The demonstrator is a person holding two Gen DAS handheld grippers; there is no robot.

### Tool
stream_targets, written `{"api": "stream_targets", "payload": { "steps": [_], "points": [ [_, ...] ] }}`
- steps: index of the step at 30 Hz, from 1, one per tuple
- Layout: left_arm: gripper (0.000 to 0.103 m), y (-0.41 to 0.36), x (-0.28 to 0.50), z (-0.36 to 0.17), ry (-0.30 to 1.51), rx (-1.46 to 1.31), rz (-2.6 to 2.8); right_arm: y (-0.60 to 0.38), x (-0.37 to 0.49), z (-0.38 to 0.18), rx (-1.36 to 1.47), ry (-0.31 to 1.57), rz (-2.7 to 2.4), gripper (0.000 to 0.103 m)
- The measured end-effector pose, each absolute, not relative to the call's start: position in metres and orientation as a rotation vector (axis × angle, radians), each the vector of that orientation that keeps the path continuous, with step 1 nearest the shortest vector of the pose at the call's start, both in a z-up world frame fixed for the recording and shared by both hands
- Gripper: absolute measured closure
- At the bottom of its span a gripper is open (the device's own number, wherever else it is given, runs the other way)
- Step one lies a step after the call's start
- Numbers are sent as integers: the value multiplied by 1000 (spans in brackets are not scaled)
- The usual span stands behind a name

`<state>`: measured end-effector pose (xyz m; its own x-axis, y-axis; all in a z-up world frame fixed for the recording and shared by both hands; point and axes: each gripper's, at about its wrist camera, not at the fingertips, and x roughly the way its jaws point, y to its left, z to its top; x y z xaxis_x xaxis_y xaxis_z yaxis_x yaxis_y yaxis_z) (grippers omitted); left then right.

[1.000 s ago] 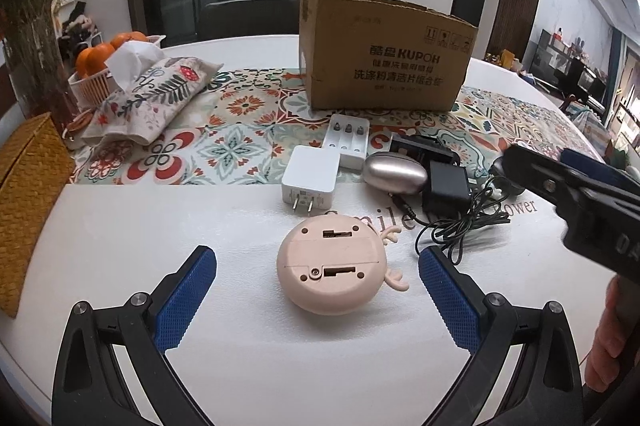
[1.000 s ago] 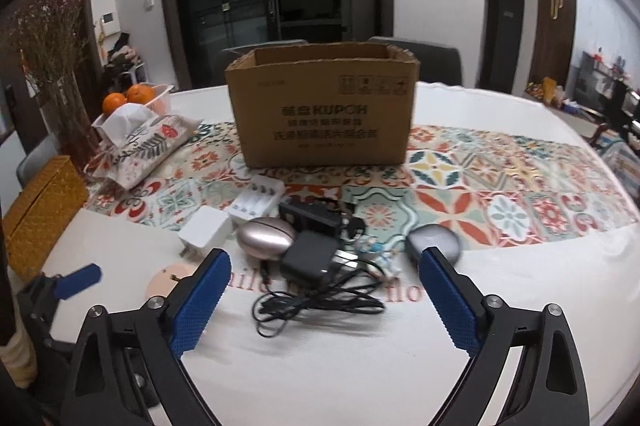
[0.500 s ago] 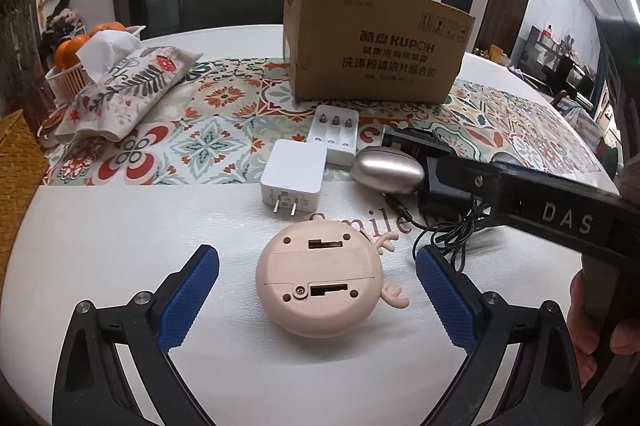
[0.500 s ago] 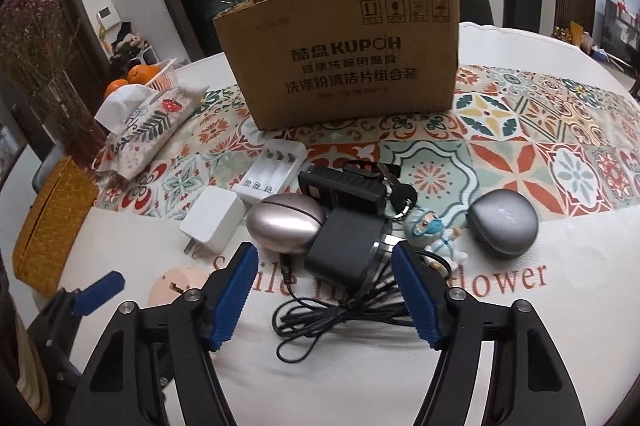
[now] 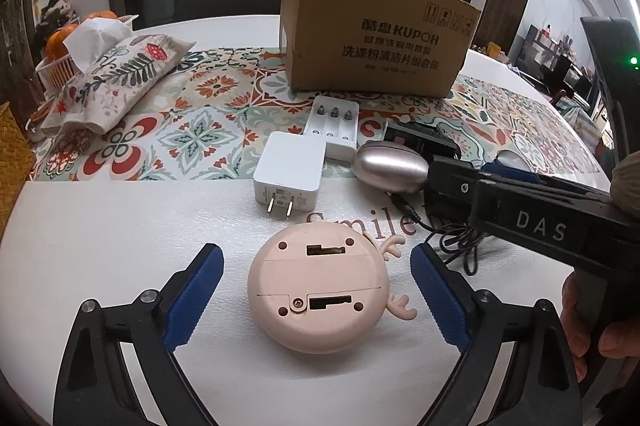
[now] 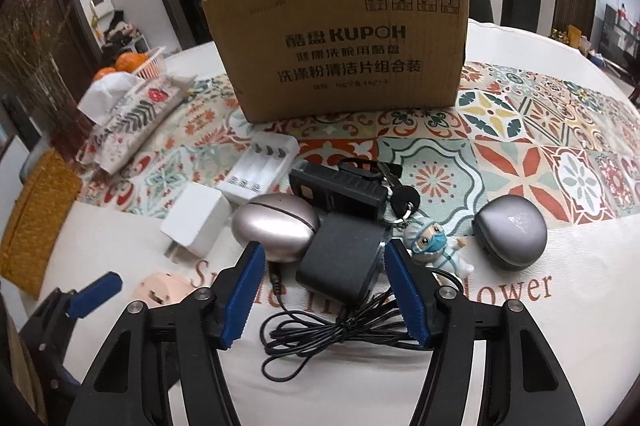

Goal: Organize rigid objects
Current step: 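Grasp the pink round case with the left tool while the right tool grasps the black power adapter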

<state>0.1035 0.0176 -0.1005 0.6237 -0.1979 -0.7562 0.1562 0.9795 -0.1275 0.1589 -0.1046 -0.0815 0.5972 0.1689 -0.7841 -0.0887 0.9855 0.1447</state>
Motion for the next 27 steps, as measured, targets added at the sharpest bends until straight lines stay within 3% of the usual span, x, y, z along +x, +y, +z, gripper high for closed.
{"api": "stream_targets", "payload": {
  "steps": [10,16,27],
  "points": [
    [15,12,105,-105,888,-31,-225,-110,160,-97,77,995,93,46],
    [23,11,108,-109,891,-26,-218,-113,159,-102,61,992,72,52],
    [33,12,113,-119,927,-21,-210,-113,159,-106,56,964,67,55]
  ]
}}
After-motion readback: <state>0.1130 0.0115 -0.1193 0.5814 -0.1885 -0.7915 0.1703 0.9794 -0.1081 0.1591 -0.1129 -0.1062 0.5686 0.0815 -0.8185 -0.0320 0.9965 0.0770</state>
